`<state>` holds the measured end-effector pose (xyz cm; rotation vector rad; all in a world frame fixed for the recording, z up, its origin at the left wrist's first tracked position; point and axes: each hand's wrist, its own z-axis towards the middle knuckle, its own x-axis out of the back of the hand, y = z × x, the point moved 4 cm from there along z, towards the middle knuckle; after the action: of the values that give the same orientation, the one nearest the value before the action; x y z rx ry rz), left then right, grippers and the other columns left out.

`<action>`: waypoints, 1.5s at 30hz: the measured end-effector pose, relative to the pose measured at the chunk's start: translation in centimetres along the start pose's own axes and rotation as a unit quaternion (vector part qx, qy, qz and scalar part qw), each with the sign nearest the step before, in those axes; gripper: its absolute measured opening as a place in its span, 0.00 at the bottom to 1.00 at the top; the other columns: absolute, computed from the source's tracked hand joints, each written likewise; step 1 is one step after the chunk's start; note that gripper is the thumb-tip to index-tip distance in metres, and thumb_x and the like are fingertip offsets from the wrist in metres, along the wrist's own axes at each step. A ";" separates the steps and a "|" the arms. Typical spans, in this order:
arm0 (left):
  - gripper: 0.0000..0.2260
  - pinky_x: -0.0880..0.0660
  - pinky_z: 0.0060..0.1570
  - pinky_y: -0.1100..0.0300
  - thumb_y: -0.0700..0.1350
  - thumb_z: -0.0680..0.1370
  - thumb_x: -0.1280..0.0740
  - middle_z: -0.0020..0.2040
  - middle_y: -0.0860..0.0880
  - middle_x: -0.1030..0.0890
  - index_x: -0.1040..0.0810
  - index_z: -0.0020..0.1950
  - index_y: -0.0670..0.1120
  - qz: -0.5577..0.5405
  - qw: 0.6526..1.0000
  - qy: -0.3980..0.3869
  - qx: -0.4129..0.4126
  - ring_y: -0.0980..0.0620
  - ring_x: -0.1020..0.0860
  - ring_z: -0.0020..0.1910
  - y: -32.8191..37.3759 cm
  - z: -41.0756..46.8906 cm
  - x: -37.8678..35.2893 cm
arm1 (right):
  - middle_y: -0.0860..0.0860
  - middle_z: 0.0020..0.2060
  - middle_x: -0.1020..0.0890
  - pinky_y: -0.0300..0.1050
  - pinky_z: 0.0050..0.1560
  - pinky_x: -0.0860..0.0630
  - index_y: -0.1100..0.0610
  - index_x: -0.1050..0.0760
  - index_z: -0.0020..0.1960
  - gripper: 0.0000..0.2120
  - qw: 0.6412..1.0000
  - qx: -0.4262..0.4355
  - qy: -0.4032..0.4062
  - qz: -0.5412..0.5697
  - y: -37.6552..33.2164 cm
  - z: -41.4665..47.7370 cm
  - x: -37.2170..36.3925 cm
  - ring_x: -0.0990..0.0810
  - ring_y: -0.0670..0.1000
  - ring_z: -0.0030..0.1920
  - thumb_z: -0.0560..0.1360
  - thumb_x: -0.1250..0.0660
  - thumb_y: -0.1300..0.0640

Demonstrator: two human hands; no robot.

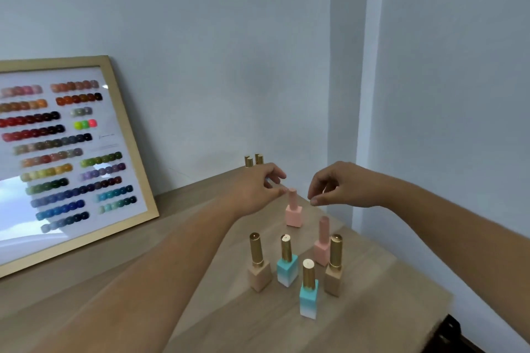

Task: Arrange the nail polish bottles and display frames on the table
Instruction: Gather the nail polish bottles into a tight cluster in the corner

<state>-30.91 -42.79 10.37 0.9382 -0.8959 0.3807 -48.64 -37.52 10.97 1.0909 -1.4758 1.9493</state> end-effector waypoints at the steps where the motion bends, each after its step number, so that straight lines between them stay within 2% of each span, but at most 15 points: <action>1: 0.14 0.33 0.39 0.72 0.51 0.74 0.32 0.51 0.57 0.24 0.26 0.59 0.53 0.020 1.000 -0.013 -0.002 0.60 0.25 0.46 0.2 0.4 -0.5 | 0.44 0.41 0.16 0.35 0.45 0.23 0.49 0.19 0.44 0.04 1.000 -0.006 -0.014 -0.006 -0.1 -0.7 -0.2 0.19 0.40 0.41 0.70 0.28 0.51; 4: 0.18 0.38 0.33 0.74 0.52 0.75 0.33 0.56 0.55 0.24 0.28 0.64 0.53 0.063 0.997 -0.040 -0.001 0.62 0.27 0.44 0.2 1.7 -2.0 | 0.42 0.41 0.18 0.27 0.40 0.27 0.46 0.20 0.44 0.04 0.999 -0.019 -0.039 -0.011 -0.1 -2.0 -1.0 0.22 0.35 0.39 0.69 0.27 0.52; 7: 0.16 0.35 0.38 0.71 0.46 0.75 0.32 0.60 0.51 0.24 0.26 0.62 0.50 0.060 0.996 -0.060 0.005 0.58 0.26 0.45 -0.1 2.7 -3.3 | 0.42 0.41 0.18 0.25 0.38 0.28 0.46 0.21 0.44 0.06 0.999 -0.025 -0.034 -0.024 0.3 -2.6 -1.7 0.22 0.35 0.38 0.69 0.27 0.54; 9: 0.13 0.34 0.39 0.72 0.43 0.75 0.32 0.58 0.49 0.22 0.23 0.59 0.48 0.059 0.997 -0.057 0.000 0.58 0.26 0.45 -0.4 3.1 -3.8 | 0.42 0.40 0.19 0.26 0.38 0.27 0.48 0.20 0.45 0.07 0.999 -0.026 -0.022 -0.028 0.6 -2.6 -2.0 0.22 0.37 0.38 0.69 0.26 0.57; 12: 0.09 0.33 0.34 0.75 0.40 0.75 0.33 0.54 0.48 0.20 0.21 0.55 0.46 0.056 0.998 -0.038 -0.010 0.59 0.26 0.43 -0.8 3.6 -4.2 | 0.41 0.38 0.19 0.25 0.37 0.28 0.49 0.20 0.44 0.07 0.999 -0.024 -0.013 -0.020 0.9 -2.4 -2.2 0.21 0.39 0.40 0.69 0.26 0.58; 15: 0.07 0.32 0.37 0.74 0.40 0.75 0.33 0.51 0.47 0.20 0.21 0.53 0.44 0.046 0.998 -0.030 -0.012 0.58 0.25 0.44 -1.2 3.9 -4.4 | 0.40 0.38 0.19 0.26 0.37 0.29 0.47 0.22 0.42 0.08 1.000 -0.025 -0.016 -0.011 1.4 -1.9 -2.1 0.20 0.40 0.41 0.70 0.27 0.60; 19: 0.07 0.32 0.36 0.78 0.41 0.76 0.33 0.46 0.52 0.21 0.21 0.52 0.44 0.038 0.999 -0.019 -0.009 0.61 0.26 0.40 -2.3 4.2 -3.2 | 0.41 0.38 0.18 0.30 0.41 0.26 0.47 0.22 0.41 0.09 1.000 -0.021 0.001 0.003 2.1 -0.3 -1.0 0.19 0.42 0.43 0.70 0.28 0.61; 23: 0.06 0.33 0.38 0.75 0.41 0.76 0.34 0.43 0.55 0.23 0.21 0.52 0.45 0.016 0.999 0.033 0.021 0.62 0.27 0.40 -4.6 5.0 -1.1 | 0.43 0.37 0.17 0.35 0.43 0.24 0.52 0.20 0.43 0.05 0.998 -0.027 0.053 0.029 3.3 3.2 0.2 0.19 0.43 0.42 0.71 0.29 0.60; 26: 0.05 0.32 0.39 0.73 0.39 0.75 0.34 0.42 0.53 0.22 0.21 0.49 0.45 0.013 0.996 0.070 0.053 0.58 0.25 0.41 -6.9 5.9 0.1 | 0.45 0.37 0.19 0.39 0.42 0.24 0.52 0.21 0.44 0.05 0.995 -0.030 0.092 0.036 4.1 7.2 0.5 0.21 0.45 0.37 0.72 0.31 0.61; 30: 0.06 0.33 0.34 0.77 0.37 0.76 0.35 0.42 0.53 0.23 0.22 0.49 0.45 0.014 0.991 0.105 0.081 0.58 0.26 0.39 -9.9 7.1 0.7 | 0.47 0.40 0.20 0.34 0.37 0.29 0.55 0.21 0.47 0.05 0.990 -0.036 0.129 0.036 5.2 12.6 -0.2 0.24 0.43 0.37 0.73 0.33 0.62; 32: 0.06 0.34 0.35 0.75 0.37 0.76 0.36 0.43 0.52 0.23 0.22 0.50 0.44 0.018 0.989 0.114 0.089 0.57 0.26 0.41 -11.0 7.6 0.6 | 0.49 0.43 0.21 0.35 0.39 0.30 0.56 0.21 0.47 0.05 0.989 -0.035 0.139 0.042 5.7 14.8 -0.9 0.23 0.45 0.39 0.73 0.33 0.63; 35: 0.06 0.34 0.41 0.71 0.38 0.76 0.36 0.44 0.52 0.22 0.22 0.51 0.44 0.007 0.987 0.124 0.097 0.56 0.24 0.43 -12.3 8.4 0.3 | 0.49 0.43 0.21 0.34 0.40 0.29 0.56 0.22 0.46 0.05 0.989 -0.029 0.139 0.050 6.2 17.4 -2.2 0.24 0.45 0.40 0.73 0.33 0.63; 40: 0.04 0.31 0.37 0.78 0.38 0.75 0.34 0.38 0.56 0.21 0.22 0.47 0.45 -0.019 0.987 0.134 0.085 0.64 0.25 0.38 -13.3 8.7 -0.3 | 0.48 0.42 0.22 0.37 0.44 0.28 0.56 0.22 0.48 0.05 0.990 -0.016 0.125 0.056 6.9 19.5 -4.0 0.24 0.44 0.40 0.73 0.32 0.62; 41: 0.04 0.31 0.37 0.77 0.38 0.75 0.33 0.38 0.56 0.22 0.23 0.46 0.47 -0.026 0.986 0.141 0.085 0.64 0.25 0.38 -13.3 8.7 -0.4 | 0.47 0.42 0.21 0.37 0.44 0.28 0.56 0.22 0.48 0.05 0.990 -0.013 0.128 0.061 7.0 19.7 -4.2 0.24 0.43 0.40 0.73 0.32 0.62; 45: 0.05 0.32 0.39 0.71 0.41 0.74 0.32 0.42 0.54 0.21 0.23 0.48 0.50 -0.053 0.982 0.157 0.087 0.57 0.23 0.42 -13.5 8.4 -1.0 | 0.46 0.41 0.21 0.31 0.41 0.29 0.55 0.22 0.48 0.06 0.988 -0.003 0.134 0.081 7.1 20.0 -4.6 0.23 0.41 0.39 0.72 0.31 0.61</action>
<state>-27.14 -57.21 4.77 1.0471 -0.5283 0.5055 -45.06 -58.16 5.34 0.6895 -1.4581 2.1034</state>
